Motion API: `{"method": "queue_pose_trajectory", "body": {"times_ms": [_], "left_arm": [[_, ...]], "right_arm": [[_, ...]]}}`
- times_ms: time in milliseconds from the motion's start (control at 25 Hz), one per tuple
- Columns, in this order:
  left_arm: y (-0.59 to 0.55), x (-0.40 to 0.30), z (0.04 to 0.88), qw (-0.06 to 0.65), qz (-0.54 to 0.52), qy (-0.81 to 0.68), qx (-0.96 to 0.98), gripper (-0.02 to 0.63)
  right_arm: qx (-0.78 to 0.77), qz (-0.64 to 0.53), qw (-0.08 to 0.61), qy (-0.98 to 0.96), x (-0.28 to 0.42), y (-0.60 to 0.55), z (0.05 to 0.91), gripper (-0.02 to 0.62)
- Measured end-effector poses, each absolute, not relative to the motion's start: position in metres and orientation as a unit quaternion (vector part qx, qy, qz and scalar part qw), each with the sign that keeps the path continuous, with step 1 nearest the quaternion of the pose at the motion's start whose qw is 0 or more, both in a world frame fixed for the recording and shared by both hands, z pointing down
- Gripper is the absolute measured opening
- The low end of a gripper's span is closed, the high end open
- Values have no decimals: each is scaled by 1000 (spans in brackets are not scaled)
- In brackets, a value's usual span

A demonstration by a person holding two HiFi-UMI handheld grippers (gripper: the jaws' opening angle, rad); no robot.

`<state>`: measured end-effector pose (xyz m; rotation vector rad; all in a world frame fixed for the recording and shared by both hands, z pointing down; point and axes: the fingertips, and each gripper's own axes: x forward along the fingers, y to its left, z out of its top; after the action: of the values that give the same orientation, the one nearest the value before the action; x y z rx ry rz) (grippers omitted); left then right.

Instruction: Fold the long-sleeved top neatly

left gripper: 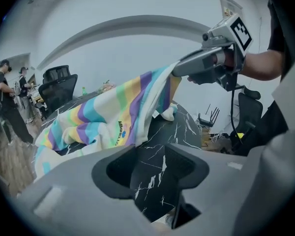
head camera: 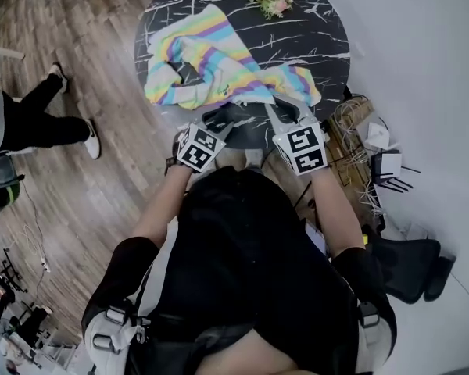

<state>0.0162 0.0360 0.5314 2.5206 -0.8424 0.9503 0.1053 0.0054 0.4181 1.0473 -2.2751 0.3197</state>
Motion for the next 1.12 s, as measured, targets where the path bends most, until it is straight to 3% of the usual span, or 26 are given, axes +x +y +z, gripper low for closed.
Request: {"method": "queue_pose_trajectory", "body": {"times_ms": [240,840,880,1120], "left_arm": [[31,32,551,148,336,-337,867,251],[-22,58,564,68,332,-478,811,310],[-23,58,563,75,327,-480,810,307],[-19,30,546,90,320,-495,803,113]], "right_arm": [[369,141,280,-875,93,15,404,47],[309,233,237,-891,89,18,383,48],[302,238,233,-893,89,17,382,48],[280,238,227,-902,95,3,384,48]]}}
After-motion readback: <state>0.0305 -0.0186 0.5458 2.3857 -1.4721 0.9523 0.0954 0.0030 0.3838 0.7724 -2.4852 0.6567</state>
